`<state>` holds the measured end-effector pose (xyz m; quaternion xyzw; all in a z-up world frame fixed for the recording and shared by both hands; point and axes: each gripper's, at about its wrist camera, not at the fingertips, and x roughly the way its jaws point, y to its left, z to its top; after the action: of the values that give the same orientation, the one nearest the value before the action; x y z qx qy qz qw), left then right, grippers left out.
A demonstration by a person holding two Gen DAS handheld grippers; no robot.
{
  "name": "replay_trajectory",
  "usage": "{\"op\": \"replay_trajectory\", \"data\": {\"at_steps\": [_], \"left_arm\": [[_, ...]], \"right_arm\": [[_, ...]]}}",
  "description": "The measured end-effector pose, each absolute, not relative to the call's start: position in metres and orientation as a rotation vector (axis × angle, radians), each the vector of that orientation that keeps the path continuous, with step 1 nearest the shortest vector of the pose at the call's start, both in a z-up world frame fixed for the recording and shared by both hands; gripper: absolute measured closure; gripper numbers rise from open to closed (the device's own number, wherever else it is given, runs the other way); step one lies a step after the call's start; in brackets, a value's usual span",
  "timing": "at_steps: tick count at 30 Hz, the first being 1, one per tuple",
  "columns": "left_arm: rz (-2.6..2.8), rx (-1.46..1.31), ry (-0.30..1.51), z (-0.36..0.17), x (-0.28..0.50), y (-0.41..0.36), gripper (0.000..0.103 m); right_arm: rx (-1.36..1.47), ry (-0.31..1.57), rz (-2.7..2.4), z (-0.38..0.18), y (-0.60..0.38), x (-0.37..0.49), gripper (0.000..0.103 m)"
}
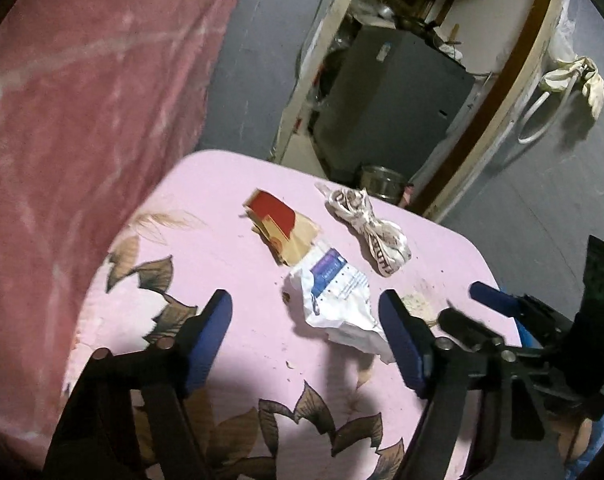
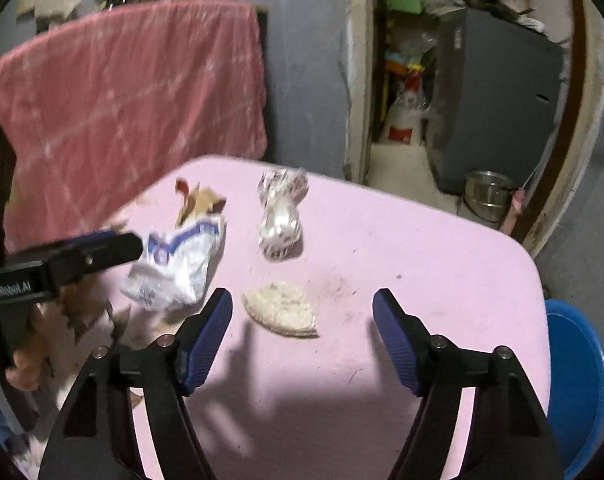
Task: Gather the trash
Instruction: 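Grasp the bread crust with the right tool while the left tool grasps the white-purple packet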
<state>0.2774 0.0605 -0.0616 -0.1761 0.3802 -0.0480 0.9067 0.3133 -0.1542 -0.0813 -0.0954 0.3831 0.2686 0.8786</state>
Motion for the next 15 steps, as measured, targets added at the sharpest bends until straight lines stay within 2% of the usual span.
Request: {"op": "replay_trajectory", "data": {"at_steps": [10,15], "left_arm": [[-0.122,-0.397,0.851,-0.069,0.293,0.063,0.061],[-0.131,-0.366,0.868,-0.070,0.301,0.056,0.079]], "right_arm": [[-0.246,0.904,0.589,-0.098,-0.145,0.326,0.044],[-0.258,0.937,0.599,-0.102,-0.138,0.333,0.048]]}}
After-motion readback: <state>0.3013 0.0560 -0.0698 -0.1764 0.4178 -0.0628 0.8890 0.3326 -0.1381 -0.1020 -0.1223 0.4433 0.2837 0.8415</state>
